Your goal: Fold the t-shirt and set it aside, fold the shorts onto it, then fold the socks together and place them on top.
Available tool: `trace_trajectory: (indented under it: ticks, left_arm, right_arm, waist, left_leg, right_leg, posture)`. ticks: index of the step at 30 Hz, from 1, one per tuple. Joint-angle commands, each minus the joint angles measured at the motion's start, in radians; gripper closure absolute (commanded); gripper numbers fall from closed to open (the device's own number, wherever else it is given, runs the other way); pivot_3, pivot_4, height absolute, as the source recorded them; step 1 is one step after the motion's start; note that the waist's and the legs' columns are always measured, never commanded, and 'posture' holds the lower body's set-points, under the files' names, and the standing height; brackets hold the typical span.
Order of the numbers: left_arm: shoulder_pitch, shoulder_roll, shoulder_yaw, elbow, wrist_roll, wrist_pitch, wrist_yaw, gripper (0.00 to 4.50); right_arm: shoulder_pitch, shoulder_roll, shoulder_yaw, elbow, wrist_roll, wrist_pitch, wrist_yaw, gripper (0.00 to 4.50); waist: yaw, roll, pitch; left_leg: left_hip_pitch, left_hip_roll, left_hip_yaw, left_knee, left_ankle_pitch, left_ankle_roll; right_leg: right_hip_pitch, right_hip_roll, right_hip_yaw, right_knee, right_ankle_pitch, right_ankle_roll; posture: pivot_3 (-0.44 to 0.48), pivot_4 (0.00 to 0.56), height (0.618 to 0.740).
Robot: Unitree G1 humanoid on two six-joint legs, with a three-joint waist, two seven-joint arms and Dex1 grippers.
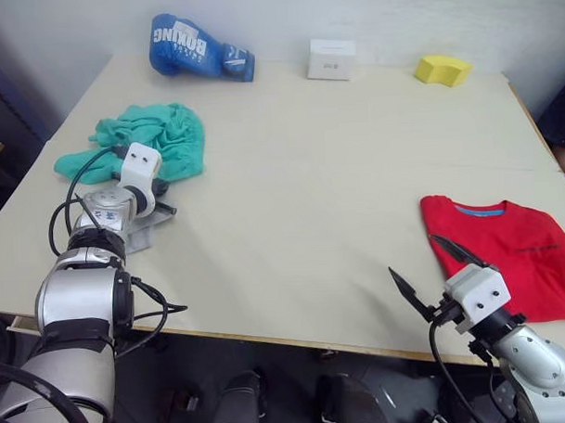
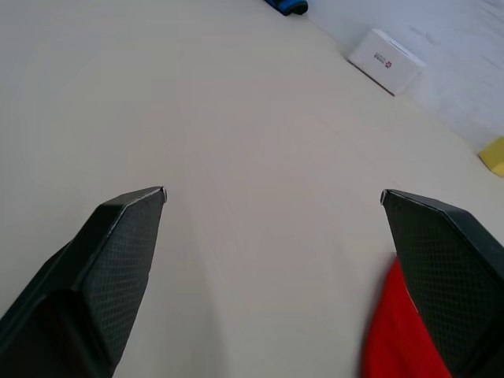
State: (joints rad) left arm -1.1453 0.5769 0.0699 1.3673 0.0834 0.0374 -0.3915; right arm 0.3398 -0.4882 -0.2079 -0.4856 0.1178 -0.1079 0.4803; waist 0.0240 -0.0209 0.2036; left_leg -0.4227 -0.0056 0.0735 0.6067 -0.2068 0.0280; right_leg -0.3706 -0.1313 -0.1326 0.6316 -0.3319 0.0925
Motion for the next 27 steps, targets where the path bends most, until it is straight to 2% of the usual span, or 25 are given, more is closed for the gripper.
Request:
trace_trajectory:
  ticks: [1,6,9,13,15,19,22,24,25,27]
  left_arm:
    - [-0.030,-0.005,0.055,-0.008,-0.025,-0.047,-0.015,4.47]
    - [-0.059,-0.022,0.089,-0.019,-0.026,-0.126,-0.093,4.47]
    - [-0.078,-0.034,0.080,-0.030,-0.018,-0.183,-0.182,4.47]
    - [-0.108,-0.079,0.077,-0.076,-0.055,-0.276,-0.416,4.47]
    - [-0.120,-0.095,0.074,-0.110,-0.070,-0.300,-0.491,4.47]
    - [-0.113,-0.147,0.052,-0.245,-0.117,-0.304,-0.659,4.47]
    - [-0.019,-0.194,0.022,-0.475,-0.184,-0.213,-0.757,4.47]
    - [0.074,-0.193,-0.016,-0.616,-0.174,-0.184,-0.750,4.47]
    - [0.115,-0.186,-0.022,-0.652,-0.158,-0.175,-0.711,4.47]
    - [0.159,-0.164,-0.002,-0.649,-0.124,-0.127,-0.565,4.09]
  right_arm:
    - [0.023,0.011,-0.040,-0.061,-0.002,0.003,-0.025,0.00]
    - [0.031,0.006,-0.048,-0.065,0.002,0.010,-0.025,0.00]
    - [0.032,0.002,-0.050,-0.062,0.003,0.009,-0.017,0.00]
    - [0.019,-0.006,-0.048,-0.046,0.005,0.008,-0.006,0.00]
    - [0.009,-0.010,-0.044,-0.037,0.005,0.008,0.002,0.00]
    - [-0.009,-0.014,-0.043,-0.014,0.007,0.006,0.016,0.00]
    - [-0.026,-0.020,-0.043,0.010,0.010,0.000,0.026,0.00]
    - [-0.038,-0.021,-0.045,0.028,0.011,-0.006,0.032,0.00]
    - [-0.045,-0.021,-0.046,0.037,0.011,-0.009,0.034,0.00]
    - [-0.053,-0.019,-0.045,0.053,0.011,-0.015,0.038,0.00]
  waist:
    - [0.001,0.000,0.000]
    - [0.000,-0.002,0.000]
    - [0.000,-0.002,0.000]
    - [0.000,-0.002,0.000]
    - [0.000,-0.002,0.000]
    - [-0.003,-0.002,0.000]
    - [-0.004,-0.002,0.000]
    - [-0.010,-0.002,0.000]
    - [-0.016,-0.002,0.000]
    - [-0.025,-0.002,0.000]
  left_leg:
    - [0.000,0.000,0.001,0.001,0.000,0.000]
    - [0.000,0.000,0.007,0.006,-0.003,0.004]
    - [0.000,0.000,0.008,0.006,-0.004,0.005]
    - [0.000,0.000,0.012,0.006,-0.004,0.005]
    - [0.000,0.000,0.014,0.007,-0.005,0.007]
    - [0.001,0.000,0.017,0.009,-0.006,0.008]
    - [0.001,0.000,0.017,0.009,-0.006,0.008]
    - [0.003,0.001,0.018,0.009,-0.006,0.008]
    - [0.003,0.001,0.019,0.009,-0.006,0.008]
    - [0.005,0.001,0.019,0.010,-0.006,0.008]
  right_leg:
    - [0.000,0.000,0.000,0.001,0.000,0.000]
    - [-0.003,0.000,0.000,0.006,0.000,0.000]
    - [-0.003,-0.001,0.001,0.006,0.000,0.000]
    - [-0.004,0.000,0.001,0.006,0.000,0.000]
    - [-0.004,0.000,0.002,0.006,0.000,0.000]
    - [-0.005,0.000,0.004,0.006,0.000,0.001]
    - [-0.005,0.000,0.005,0.007,0.000,0.001]
    - [-0.005,0.000,0.007,0.007,0.000,0.001]
    - [-0.005,0.000,0.009,0.008,0.000,0.001]
    - [-0.004,0.000,0.012,0.010,0.000,0.001]
  posture:
    - [0.000,0.150,0.740]
    - [0.000,0.150,0.740]
    - [0.000,0.150,0.740]
    - [0.000,0.150,0.740]
    - [0.000,0.150,0.740]
    - [0.000,0.150,0.740]
    - [0.000,0.150,0.740]
    - [0.000,0.150,0.740]
    - [0.000,0.150,0.740]
    - [0.000,0.150,0.740]
